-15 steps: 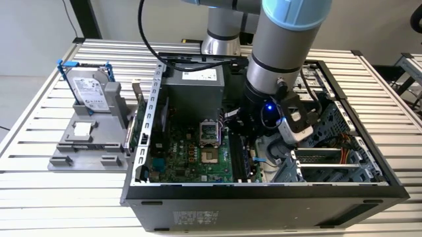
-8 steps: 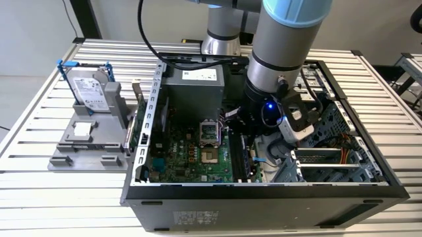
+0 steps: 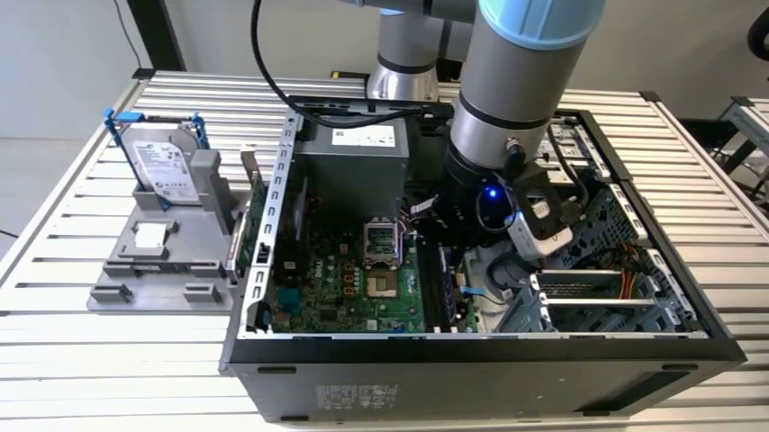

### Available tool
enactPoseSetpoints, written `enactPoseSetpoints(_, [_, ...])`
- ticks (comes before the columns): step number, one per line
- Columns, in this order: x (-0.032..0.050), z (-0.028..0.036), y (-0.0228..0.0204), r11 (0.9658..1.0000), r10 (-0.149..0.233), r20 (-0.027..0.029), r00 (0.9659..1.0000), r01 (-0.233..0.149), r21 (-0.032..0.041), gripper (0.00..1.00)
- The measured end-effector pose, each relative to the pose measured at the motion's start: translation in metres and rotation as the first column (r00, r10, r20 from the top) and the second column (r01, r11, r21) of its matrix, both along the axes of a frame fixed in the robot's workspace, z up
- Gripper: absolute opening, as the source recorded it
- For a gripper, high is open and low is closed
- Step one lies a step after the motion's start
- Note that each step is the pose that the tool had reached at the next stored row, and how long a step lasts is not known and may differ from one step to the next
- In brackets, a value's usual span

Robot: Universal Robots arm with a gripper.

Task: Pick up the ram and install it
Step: 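Insert the ram into the slot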

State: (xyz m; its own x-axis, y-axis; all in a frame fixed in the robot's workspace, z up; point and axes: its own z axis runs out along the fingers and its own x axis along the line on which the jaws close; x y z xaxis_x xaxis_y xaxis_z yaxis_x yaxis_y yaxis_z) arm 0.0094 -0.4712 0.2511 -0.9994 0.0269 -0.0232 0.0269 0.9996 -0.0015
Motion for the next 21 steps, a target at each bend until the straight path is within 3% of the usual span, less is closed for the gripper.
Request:
enactPoseSetpoints(12, [0.0,0.0003,0.0,1.0,0.004,-0.0001,1.0,-0.004,-0.0053,0.0])
enactPoseSetpoints(17, [0.0,0.0009,0.0,0.999,0.044,0.0001,0.999,-0.044,-0.005,0.0])
enactPoseSetpoints(21, [0.0,0.001,0.0,0.9952,0.098,0.0,0.9952,-0.098,-0.0052,0.0])
